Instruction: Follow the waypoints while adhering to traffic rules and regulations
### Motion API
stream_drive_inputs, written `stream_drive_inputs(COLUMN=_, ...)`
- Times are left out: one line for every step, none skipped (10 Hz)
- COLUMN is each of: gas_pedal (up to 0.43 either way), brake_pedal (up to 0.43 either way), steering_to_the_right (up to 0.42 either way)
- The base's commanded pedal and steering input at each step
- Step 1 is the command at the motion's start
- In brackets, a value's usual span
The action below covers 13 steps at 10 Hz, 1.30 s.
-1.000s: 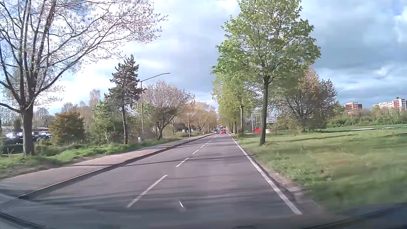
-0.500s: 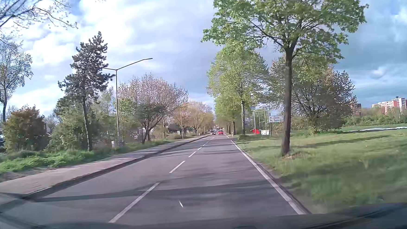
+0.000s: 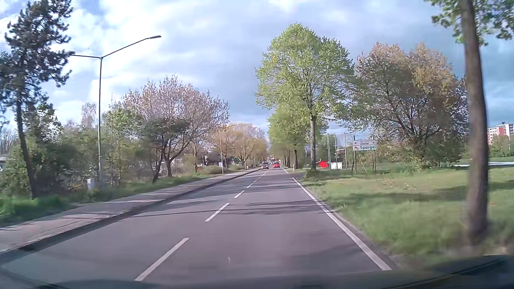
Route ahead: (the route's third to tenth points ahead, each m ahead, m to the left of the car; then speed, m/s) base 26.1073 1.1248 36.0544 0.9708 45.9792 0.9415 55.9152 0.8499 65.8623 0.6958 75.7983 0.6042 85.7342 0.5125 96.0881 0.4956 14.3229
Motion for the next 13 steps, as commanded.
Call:
stream_drive_inputs(gas_pedal=0.15, brake_pedal=0.0, steering_to_the_right=0.004)
stream_drive_inputs(gas_pedal=0.15, brake_pedal=0.006, steering_to_the_right=0.004)
stream_drive_inputs(gas_pedal=0.15, brake_pedal=0.0, steering_to_the_right=0.004)
stream_drive_inputs(gas_pedal=0.15, brake_pedal=0.0, steering_to_the_right=0.001)
stream_drive_inputs(gas_pedal=0.138, brake_pedal=0.006, steering_to_the_right=-0.002)
stream_drive_inputs(gas_pedal=0.138, brake_pedal=0.006, steering_to_the_right=-0.004)
stream_drive_inputs(gas_pedal=0.15, brake_pedal=0.006, steering_to_the_right=-0.005)
stream_drive_inputs(gas_pedal=0.157, brake_pedal=0.0, steering_to_the_right=-0.005)
stream_drive_inputs(gas_pedal=0.157, brake_pedal=0.006, steering_to_the_right=-0.005)
stream_drive_inputs(gas_pedal=0.169, brake_pedal=0.0, steering_to_the_right=-0.004)
stream_drive_inputs(gas_pedal=0.169, brake_pedal=0.006, steering_to_the_right=-0.004)
stream_drive_inputs(gas_pedal=0.169, brake_pedal=0.0, steering_to_the_right=-0.004)
stream_drive_inputs(gas_pedal=0.169, brake_pedal=0.0, steering_to_the_right=-0.004)
